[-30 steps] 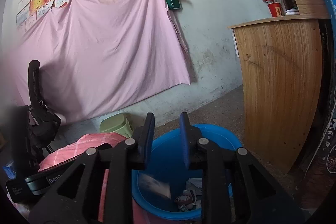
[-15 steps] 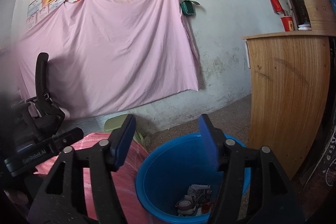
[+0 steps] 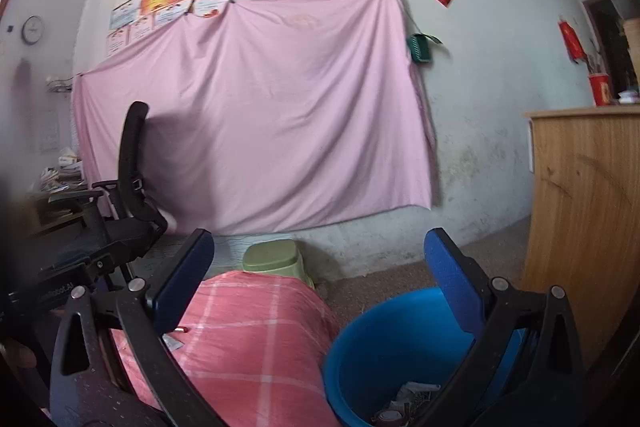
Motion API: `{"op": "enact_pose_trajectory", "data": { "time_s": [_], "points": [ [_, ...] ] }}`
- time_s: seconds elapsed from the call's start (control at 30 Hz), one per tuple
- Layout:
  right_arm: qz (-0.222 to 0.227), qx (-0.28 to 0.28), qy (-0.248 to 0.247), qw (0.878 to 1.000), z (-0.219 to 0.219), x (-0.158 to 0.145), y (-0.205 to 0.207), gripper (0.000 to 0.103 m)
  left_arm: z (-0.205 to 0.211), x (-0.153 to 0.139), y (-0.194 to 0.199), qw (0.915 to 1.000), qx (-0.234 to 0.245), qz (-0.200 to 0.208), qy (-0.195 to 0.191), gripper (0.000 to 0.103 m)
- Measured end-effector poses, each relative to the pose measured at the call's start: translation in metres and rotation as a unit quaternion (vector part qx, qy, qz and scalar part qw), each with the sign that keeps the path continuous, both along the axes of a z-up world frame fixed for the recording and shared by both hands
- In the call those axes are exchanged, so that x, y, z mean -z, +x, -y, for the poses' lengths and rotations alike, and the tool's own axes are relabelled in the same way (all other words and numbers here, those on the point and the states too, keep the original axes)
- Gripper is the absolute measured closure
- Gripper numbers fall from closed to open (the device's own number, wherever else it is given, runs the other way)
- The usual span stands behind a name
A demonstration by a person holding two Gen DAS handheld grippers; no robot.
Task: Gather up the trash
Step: 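Move both open tools back over the table toward the battery and white tube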
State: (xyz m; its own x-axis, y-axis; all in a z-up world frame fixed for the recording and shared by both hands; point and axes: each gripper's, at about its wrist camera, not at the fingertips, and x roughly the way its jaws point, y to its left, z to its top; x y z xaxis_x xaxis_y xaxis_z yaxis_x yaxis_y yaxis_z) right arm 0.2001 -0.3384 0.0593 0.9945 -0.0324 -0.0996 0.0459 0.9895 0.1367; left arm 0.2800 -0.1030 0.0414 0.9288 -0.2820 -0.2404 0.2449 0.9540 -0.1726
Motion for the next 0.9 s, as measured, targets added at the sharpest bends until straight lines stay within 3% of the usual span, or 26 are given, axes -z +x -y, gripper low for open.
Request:
{"op": "enact_pose_trajectory", "data": {
  "time_s": [0.2, 0.4, 0.63, 0.9],
  "points": [
    [0.004, -0.038, -0.040, 0.998, -0.039, -0.003, 0.009, 0.000, -0.033, 0.001, -0.016, 0.9989, -0.043, 0.021, -0.004, 0.002],
    [-0.012, -0.076, -0.056, 0.995, -0.069, 0.003, 0.024, 0.000, -0.065, 0.006, -0.018, 0.9976, -0.067, 0.014, -0.007, 0.002],
    [-0.070, -0.098, -0.074, 0.990, -0.097, 0.017, 0.048, 0.000, -0.083, 0.025, -0.003, 0.9965, -0.072, -0.041, -0.001, 0.002],
    [-0.150, -0.110, -0.056, 0.981, -0.100, 0.042, 0.074, 0.000, -0.085, 0.051, 0.021, 0.9913, -0.071, -0.110, 0.013, 0.002]
  ]
}}
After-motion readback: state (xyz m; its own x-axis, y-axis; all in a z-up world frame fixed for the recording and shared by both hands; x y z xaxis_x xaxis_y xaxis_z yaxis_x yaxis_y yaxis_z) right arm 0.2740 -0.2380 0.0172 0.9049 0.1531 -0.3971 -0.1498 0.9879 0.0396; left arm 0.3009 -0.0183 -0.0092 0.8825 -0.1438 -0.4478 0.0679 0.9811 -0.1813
